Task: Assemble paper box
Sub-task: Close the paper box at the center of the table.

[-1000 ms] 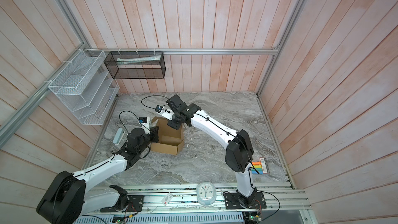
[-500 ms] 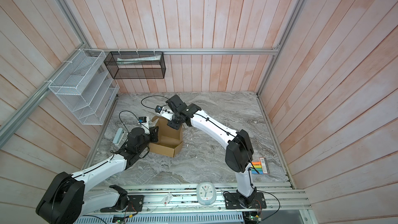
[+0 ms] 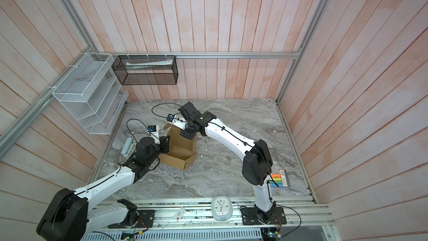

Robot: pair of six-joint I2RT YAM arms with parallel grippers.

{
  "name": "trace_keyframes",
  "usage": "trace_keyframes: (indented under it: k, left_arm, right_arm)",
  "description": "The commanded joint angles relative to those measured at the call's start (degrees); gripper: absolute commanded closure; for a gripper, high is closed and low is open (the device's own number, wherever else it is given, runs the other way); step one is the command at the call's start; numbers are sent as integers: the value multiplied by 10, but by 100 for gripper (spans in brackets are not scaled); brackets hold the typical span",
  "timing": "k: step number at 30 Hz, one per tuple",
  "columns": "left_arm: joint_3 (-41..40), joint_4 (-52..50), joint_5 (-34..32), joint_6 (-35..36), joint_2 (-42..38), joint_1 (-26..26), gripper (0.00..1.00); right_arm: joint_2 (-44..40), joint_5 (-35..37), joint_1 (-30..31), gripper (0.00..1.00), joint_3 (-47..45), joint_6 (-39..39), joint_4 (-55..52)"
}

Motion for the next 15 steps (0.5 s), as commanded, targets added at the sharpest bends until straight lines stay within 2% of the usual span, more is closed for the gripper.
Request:
trace_keyframes:
  k: [1, 9, 15]
  left_arm:
    - [17, -11, -10, -4, -16, 6, 66]
    - [17, -36, -11, -7, -43, 14, 64]
    - [28, -105, -16, -16, -91, 19, 64]
  right_arm:
    - [8, 4, 5, 93, 4, -3, -12]
    - [9, 4, 5, 93, 6, -1, -11]
    - [9, 4, 5, 94, 7, -1, -12]
